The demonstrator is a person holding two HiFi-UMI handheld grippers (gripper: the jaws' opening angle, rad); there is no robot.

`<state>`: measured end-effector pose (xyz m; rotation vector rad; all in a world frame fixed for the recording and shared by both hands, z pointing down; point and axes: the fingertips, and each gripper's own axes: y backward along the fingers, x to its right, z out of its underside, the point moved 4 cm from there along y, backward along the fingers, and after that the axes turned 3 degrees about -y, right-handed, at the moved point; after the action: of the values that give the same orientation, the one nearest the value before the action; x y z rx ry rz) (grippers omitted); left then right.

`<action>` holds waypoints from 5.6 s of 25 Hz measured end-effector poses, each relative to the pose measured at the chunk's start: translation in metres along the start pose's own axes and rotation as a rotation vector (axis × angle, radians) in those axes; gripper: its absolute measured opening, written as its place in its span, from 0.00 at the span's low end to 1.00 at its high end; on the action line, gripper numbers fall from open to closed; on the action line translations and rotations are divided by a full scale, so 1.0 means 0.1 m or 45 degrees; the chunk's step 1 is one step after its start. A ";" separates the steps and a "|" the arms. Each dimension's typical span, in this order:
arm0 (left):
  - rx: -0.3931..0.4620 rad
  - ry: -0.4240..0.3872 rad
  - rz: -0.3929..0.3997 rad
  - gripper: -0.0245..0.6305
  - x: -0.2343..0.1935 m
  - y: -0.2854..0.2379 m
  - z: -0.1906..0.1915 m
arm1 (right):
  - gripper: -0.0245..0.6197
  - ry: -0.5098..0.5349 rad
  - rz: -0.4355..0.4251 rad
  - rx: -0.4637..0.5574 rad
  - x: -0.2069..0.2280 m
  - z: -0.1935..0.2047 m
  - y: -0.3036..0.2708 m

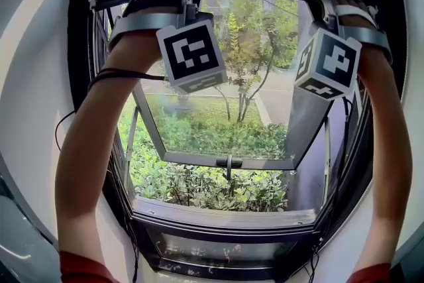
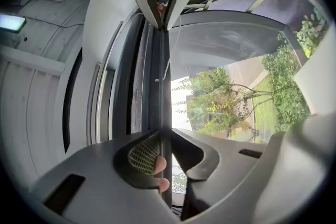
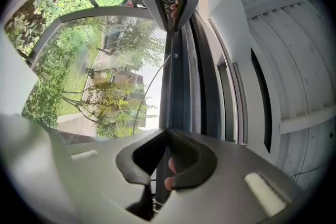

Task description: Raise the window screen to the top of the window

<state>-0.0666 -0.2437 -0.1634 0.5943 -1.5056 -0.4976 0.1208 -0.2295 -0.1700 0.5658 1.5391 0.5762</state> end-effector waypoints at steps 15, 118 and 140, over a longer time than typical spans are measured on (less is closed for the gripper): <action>-0.066 -0.043 -0.186 0.08 -0.55 -0.37 0.03 | 0.10 -0.042 0.060 -0.030 0.46 0.01 -0.39; -0.375 1.828 0.737 0.21 3.81 4.05 0.20 | 0.26 -1.826 -0.699 -0.228 -3.61 0.15 4.10; -0.400 1.813 0.768 0.19 3.95 4.39 0.23 | 0.26 -1.878 -0.830 -0.264 -3.84 -0.14 4.42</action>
<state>-0.1090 -0.1625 0.4210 0.1041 -0.1708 0.1985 0.1278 -0.1538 0.4110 0.1624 0.1780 -0.2310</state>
